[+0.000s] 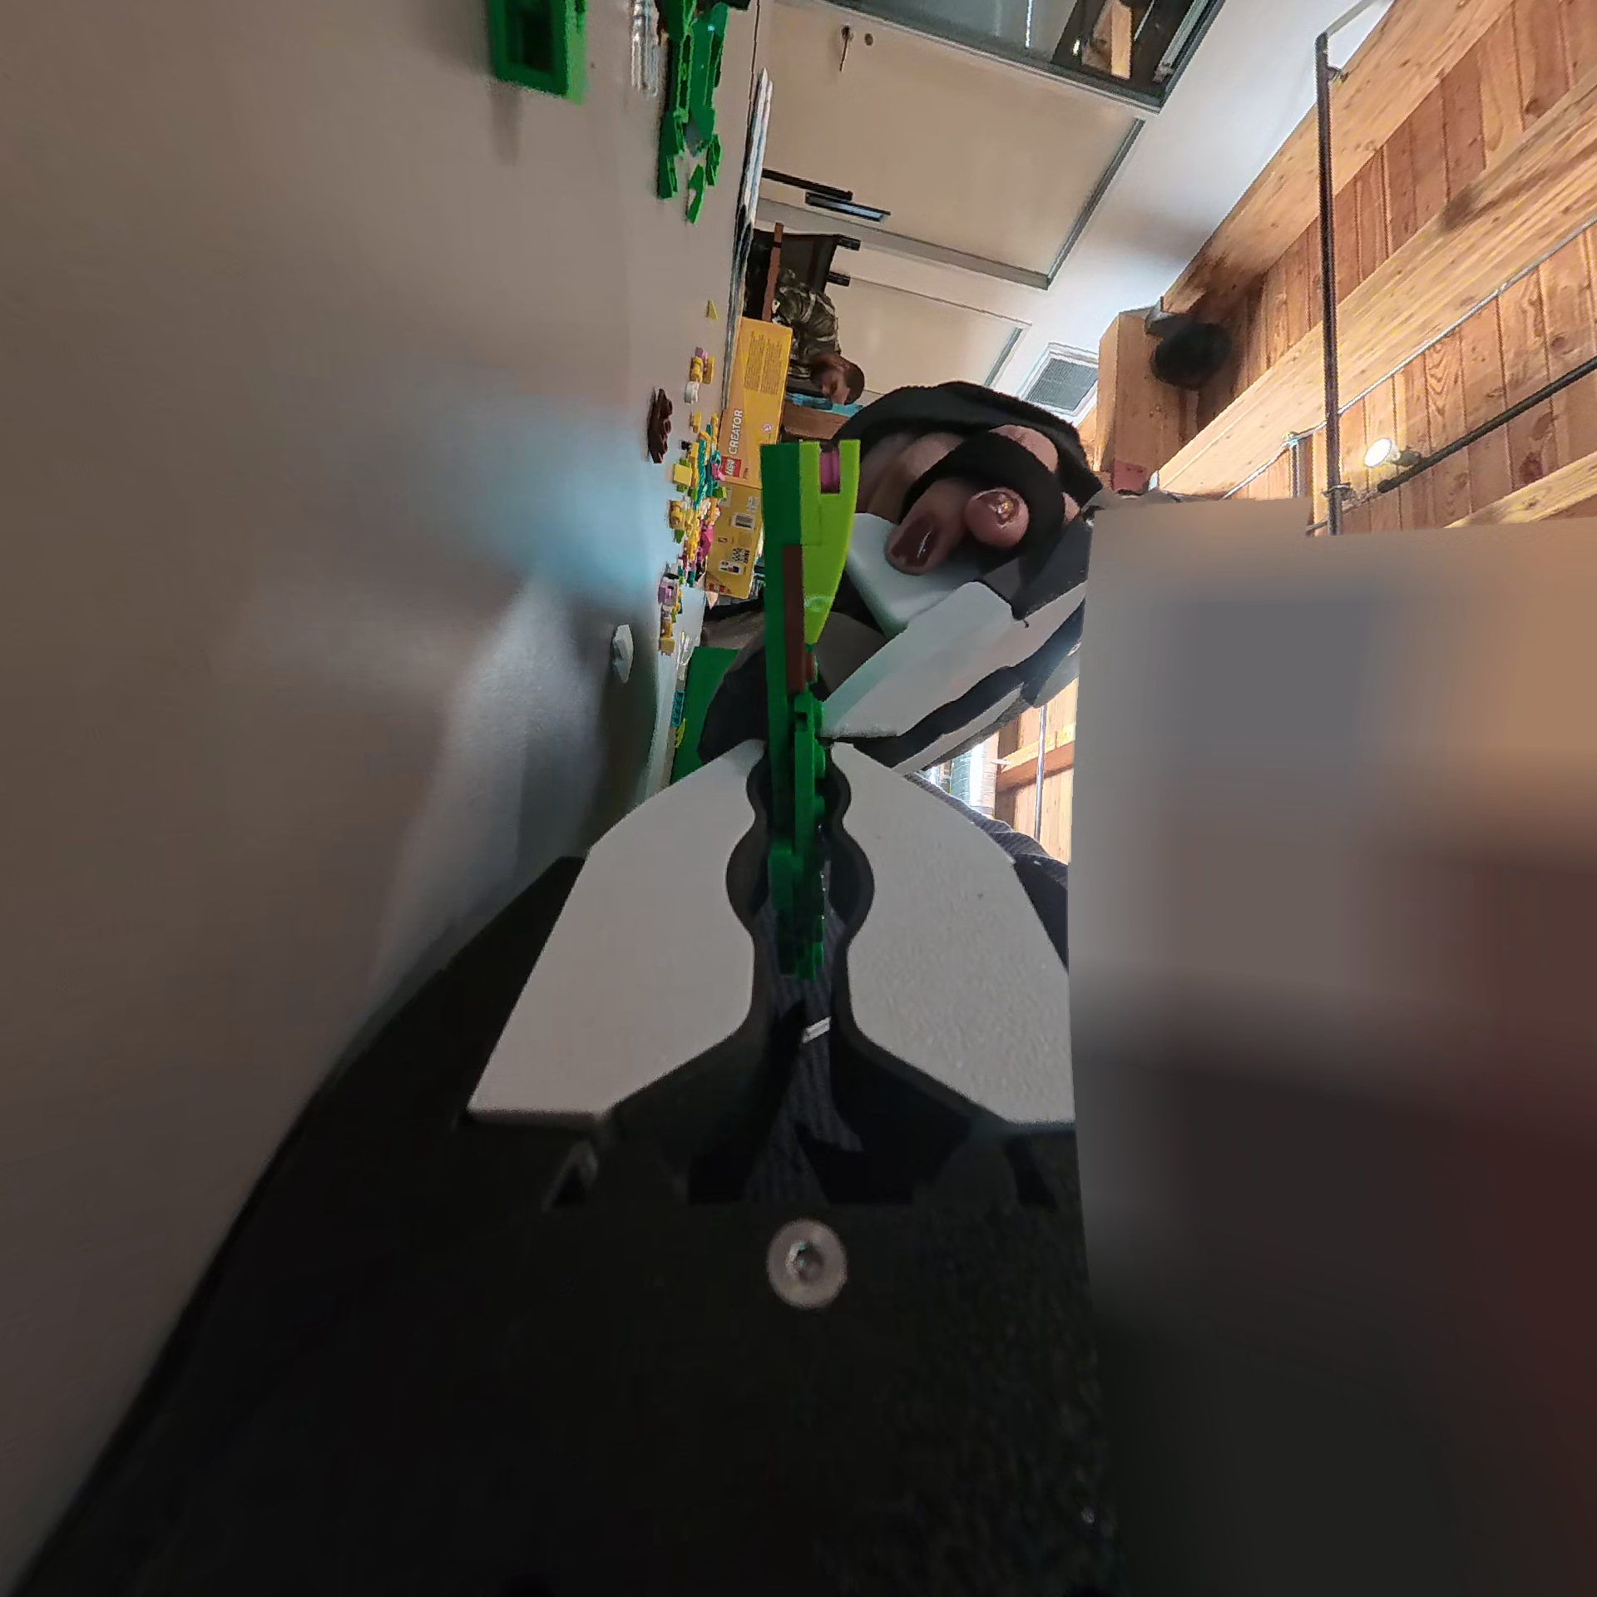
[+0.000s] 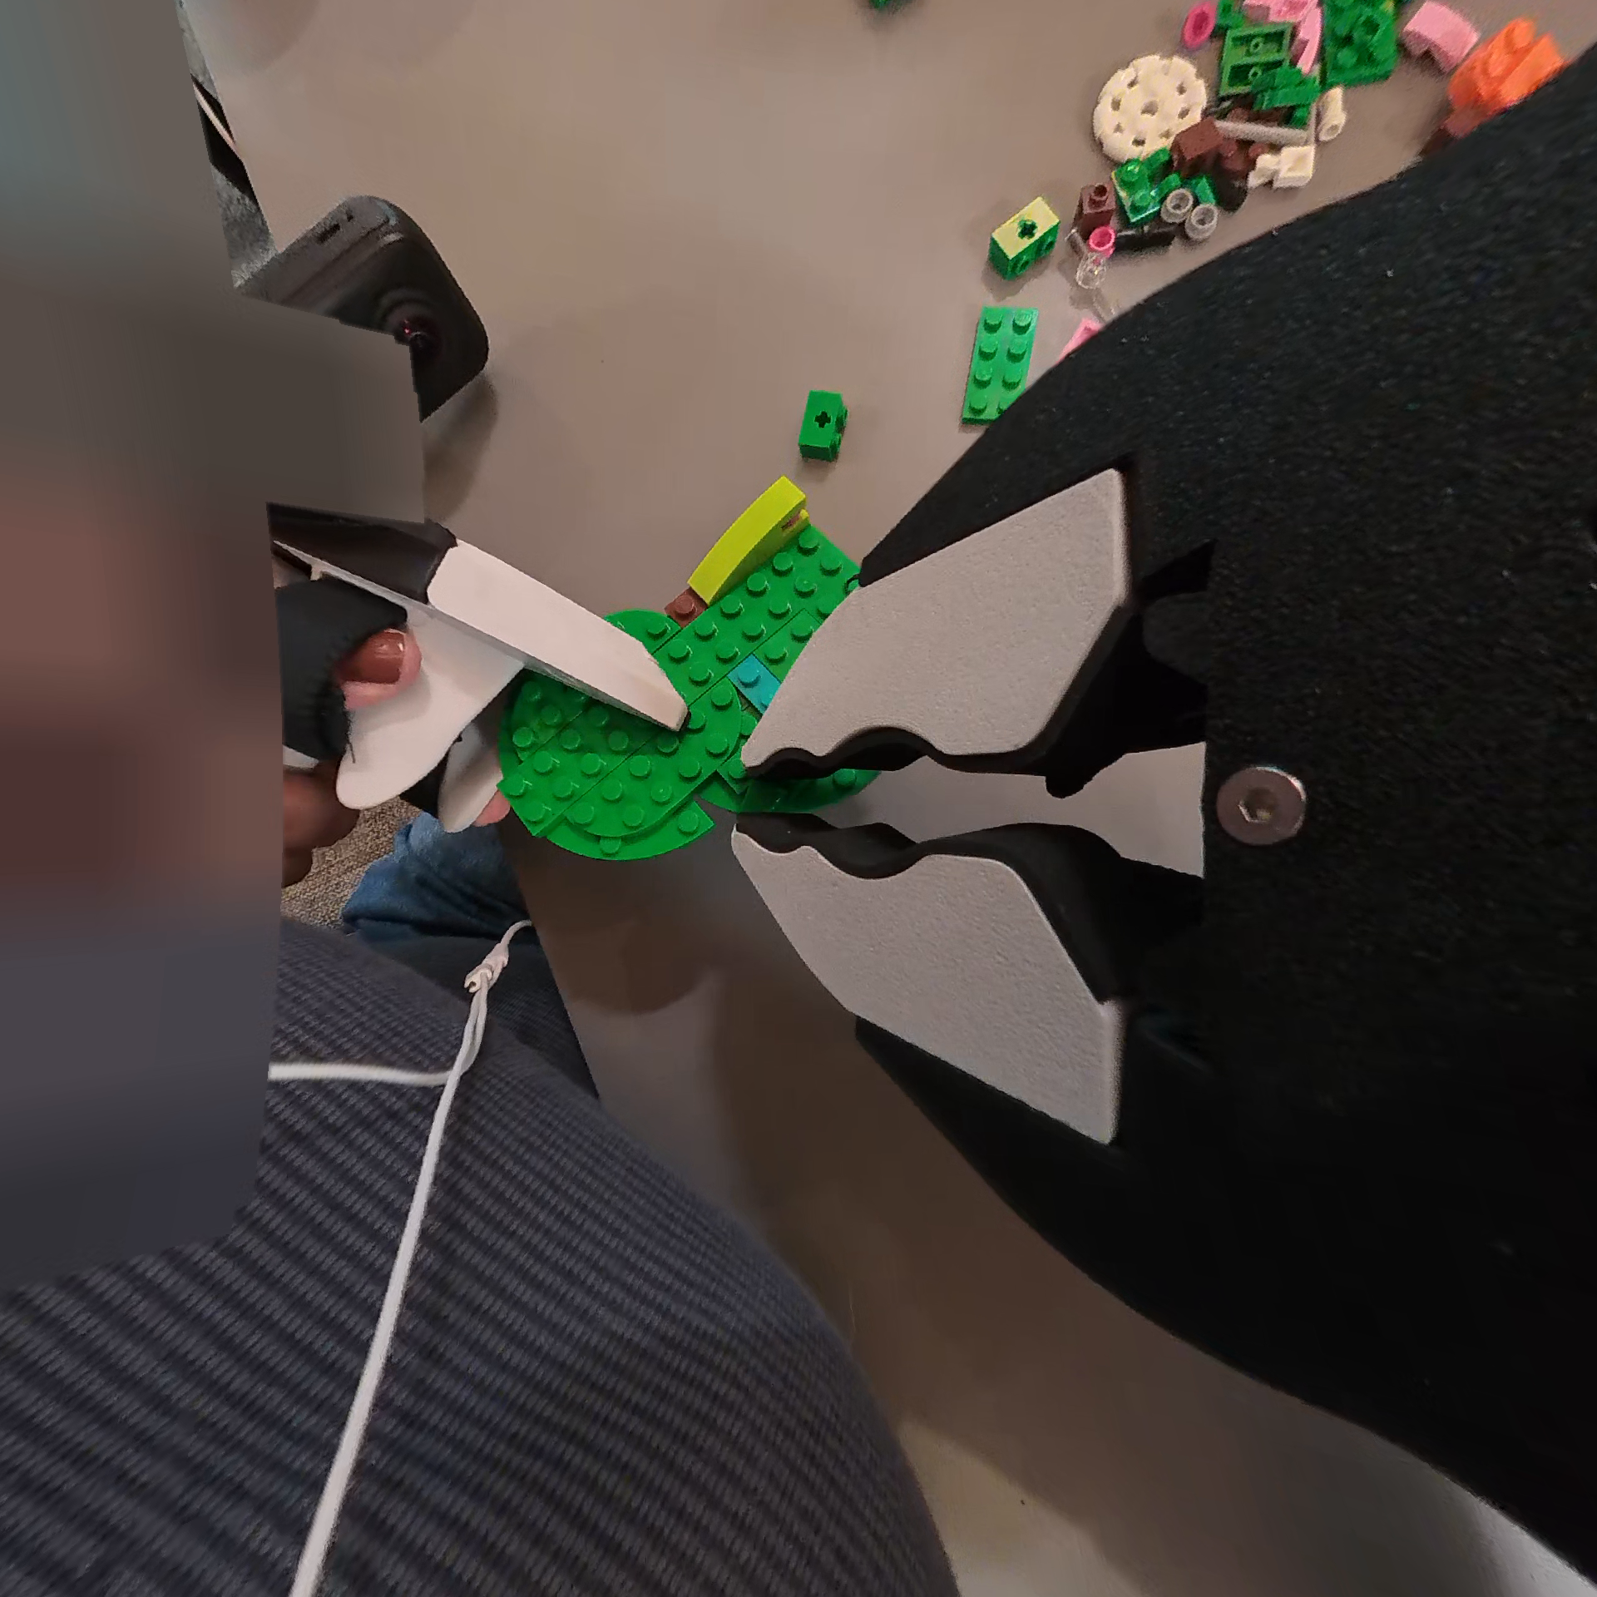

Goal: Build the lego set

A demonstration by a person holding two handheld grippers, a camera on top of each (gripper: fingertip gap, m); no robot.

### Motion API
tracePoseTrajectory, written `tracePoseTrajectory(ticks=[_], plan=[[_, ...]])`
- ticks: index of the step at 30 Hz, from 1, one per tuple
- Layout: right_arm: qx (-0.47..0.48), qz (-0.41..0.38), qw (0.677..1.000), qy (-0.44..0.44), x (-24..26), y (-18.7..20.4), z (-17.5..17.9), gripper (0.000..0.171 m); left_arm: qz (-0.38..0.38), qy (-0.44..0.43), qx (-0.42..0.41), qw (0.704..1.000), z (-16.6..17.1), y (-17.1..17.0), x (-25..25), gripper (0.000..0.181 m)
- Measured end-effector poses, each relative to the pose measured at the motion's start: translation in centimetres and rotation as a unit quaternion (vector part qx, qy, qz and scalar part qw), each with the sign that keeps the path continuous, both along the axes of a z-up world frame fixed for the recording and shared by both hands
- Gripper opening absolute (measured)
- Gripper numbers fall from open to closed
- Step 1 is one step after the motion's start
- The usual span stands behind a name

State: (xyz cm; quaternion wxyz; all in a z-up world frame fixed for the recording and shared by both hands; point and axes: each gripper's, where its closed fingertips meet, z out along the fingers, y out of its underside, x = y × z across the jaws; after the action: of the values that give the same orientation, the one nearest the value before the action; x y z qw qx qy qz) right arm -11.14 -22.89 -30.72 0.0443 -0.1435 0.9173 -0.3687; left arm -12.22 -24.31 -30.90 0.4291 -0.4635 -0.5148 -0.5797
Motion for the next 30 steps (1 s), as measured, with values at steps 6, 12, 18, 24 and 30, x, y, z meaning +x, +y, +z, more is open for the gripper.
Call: tracePoseTrajectory(ticks=[6, 12, 18, 24, 30], plan=[[0.002, -0.036, 0.999, 0.012, -0.8, -0.2, 0.1, 0.006, 0.026, -0.006, 0.006, 1.000, 0.1, -0.2, -0.7, 0.008], [0.002, -0.096, 0.995, 0.018, -1.9, -0.4, 0.0, 0.006, 0.057, -0.009, 0.010, 0.998, 0.1, -0.4, -1.5, 0.008], [0.003, -0.137, 0.990, 0.023, -2.4, -0.6, 0.0, 0.006, 0.071, -0.007, 0.009, 0.997, 0.1, -0.5, -1.9, 0.008], [-0.003, -0.149, 0.988, 0.028, -2.5, -0.6, 0.1, 0.007, 0.075, -0.011, 0.013, 0.997, 0.2, -0.6, -1.9, 0.008], [-0.007, -0.157, 0.987, 0.039, -2.6, -0.7, 0.1, 0.009, 0.077, -0.011, 0.016, 0.997, 0.2, -0.6, -1.9, 0.008]])
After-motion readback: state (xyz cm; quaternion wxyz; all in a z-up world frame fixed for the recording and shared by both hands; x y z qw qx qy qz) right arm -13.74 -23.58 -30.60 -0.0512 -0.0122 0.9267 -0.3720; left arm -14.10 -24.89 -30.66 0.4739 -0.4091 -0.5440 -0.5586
